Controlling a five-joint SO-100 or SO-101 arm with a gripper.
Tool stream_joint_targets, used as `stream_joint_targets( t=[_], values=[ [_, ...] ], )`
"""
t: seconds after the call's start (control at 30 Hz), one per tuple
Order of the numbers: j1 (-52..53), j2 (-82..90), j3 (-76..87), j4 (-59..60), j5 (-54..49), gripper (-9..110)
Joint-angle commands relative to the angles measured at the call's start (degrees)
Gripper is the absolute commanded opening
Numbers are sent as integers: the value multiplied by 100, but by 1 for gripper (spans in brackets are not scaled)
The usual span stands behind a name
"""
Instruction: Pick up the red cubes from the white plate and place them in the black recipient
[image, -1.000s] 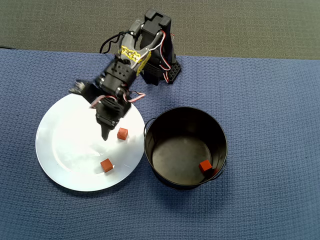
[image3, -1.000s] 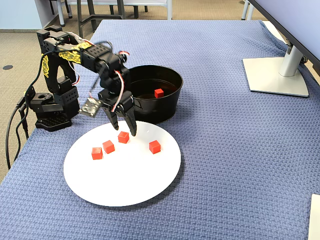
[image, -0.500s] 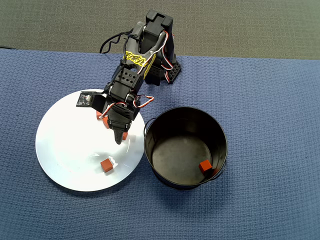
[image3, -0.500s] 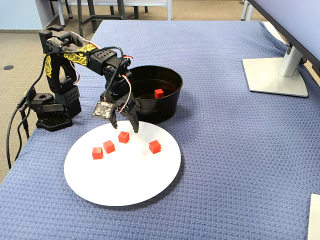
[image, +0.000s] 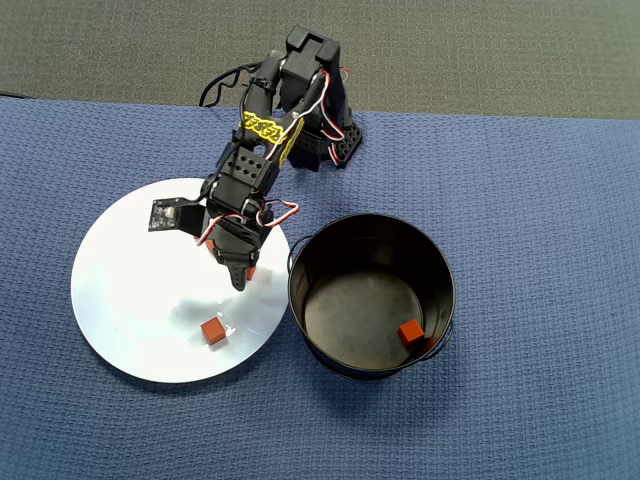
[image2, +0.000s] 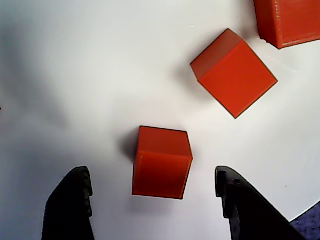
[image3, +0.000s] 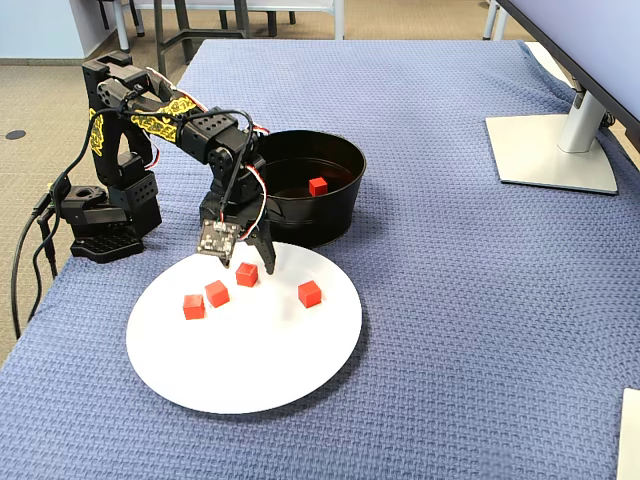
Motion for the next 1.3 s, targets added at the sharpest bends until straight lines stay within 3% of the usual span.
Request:
stream_joint_targets(
  t=[0.0,0.37,0.57,0.77,1.03,1.27],
  values=[
    [44,-18,-246,-132,-272,25],
    [132,-308,-387,-334,-325,21],
    [141,-325,-387,-439,-220,0],
    [105,-9,-352,-431,-79,0],
    [-387,1881,-853,861,712,0],
    [-1573,2628,-2074,1740,1521,0]
  ],
)
